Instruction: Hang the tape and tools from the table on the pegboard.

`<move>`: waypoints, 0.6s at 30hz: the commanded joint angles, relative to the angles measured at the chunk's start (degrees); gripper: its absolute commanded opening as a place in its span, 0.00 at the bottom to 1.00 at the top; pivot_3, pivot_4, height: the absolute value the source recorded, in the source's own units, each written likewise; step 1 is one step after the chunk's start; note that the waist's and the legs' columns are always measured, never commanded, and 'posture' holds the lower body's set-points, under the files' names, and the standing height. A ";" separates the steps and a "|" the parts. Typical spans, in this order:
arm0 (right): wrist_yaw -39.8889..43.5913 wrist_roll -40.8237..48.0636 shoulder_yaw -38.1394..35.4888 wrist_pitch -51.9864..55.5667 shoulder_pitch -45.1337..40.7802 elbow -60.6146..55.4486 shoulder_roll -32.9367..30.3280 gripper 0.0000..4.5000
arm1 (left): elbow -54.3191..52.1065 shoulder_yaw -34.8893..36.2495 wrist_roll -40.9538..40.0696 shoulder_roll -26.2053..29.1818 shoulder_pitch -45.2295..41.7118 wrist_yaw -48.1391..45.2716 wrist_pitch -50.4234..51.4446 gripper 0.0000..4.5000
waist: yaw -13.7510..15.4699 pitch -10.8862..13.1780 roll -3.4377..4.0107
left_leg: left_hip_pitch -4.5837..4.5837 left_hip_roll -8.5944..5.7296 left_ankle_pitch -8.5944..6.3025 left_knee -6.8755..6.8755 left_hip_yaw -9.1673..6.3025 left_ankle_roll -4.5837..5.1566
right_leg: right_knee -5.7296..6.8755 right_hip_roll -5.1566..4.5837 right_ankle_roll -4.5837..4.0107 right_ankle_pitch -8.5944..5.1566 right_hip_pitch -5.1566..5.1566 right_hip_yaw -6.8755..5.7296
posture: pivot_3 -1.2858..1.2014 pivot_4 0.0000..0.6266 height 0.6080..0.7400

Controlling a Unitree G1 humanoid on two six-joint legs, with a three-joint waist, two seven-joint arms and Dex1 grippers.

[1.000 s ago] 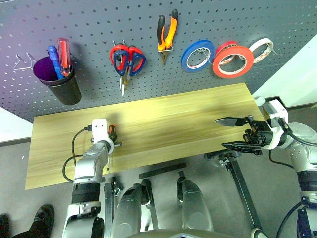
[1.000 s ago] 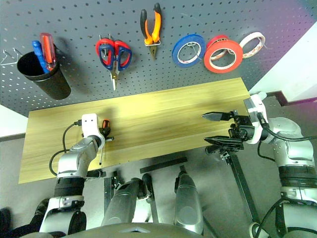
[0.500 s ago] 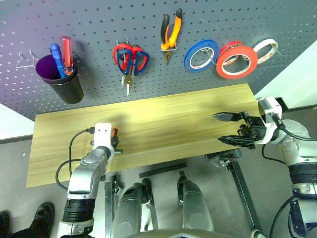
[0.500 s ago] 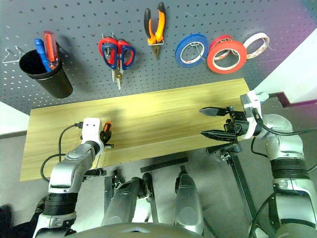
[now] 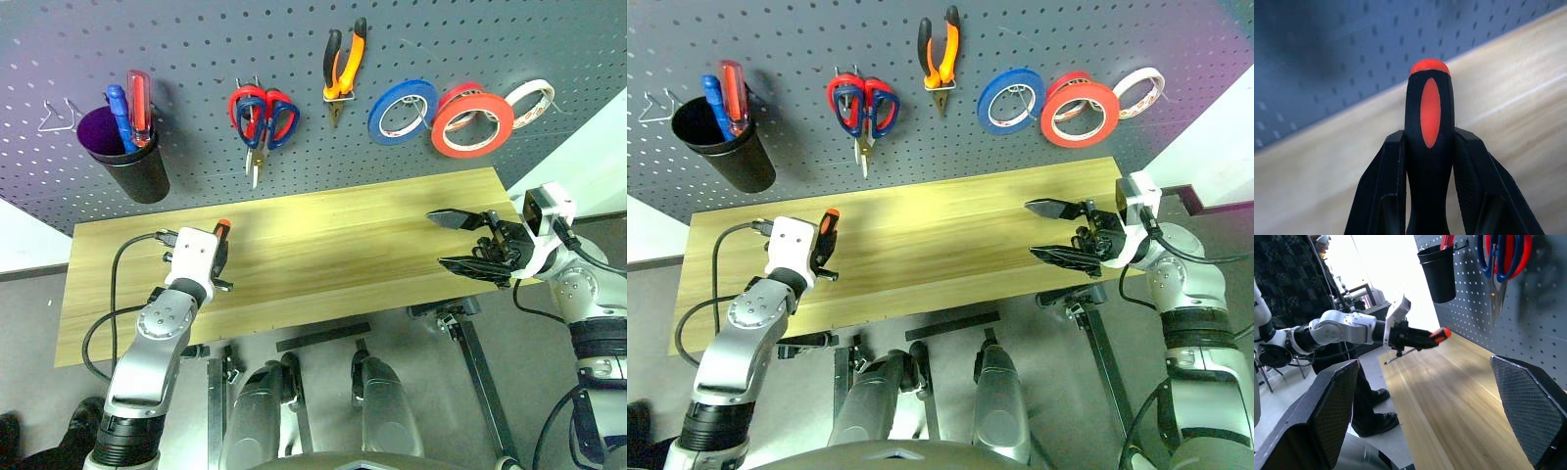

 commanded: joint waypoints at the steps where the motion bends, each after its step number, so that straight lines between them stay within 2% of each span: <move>1: 0.45 2.36 -0.22 -0.93 -1.55 0.24 -1.17 1.00 | -3.51 0.66 1.23 1.01 0.57 -1.04 -4.86 0.21 | -0.01 -0.11 0.01 | 0.00 0.00 0.00 0.01 0.00 0.00 | 0.00 0.00 0.00 0.01 0.00 -0.01 | 0.43 0.29 1.00; 12: 0.45 5.25 -0.13 -1.06 -3.00 3.14 -0.56 1.00 | -6.81 2.98 4.79 4.30 -0.44 -2.34 -16.36 0.21 | 0.02 -2.83 -0.03 | 0.00 0.00 0.00 0.06 0.03 0.00 | 0.00 0.10 0.02 0.05 0.04 -0.08 | 0.44 0.22 1.00; 18: 0.45 4.58 1.25 -2.73 -4.89 5.74 -0.29 1.00 | -7.61 4.37 4.83 4.63 -4.82 -2.58 -18.01 0.21 | 0.01 -4.33 -0.01 | 0.02 0.02 0.01 0.12 0.03 0.00 | 0.01 0.23 0.02 0.10 0.08 -0.08 | 0.44 0.17 1.00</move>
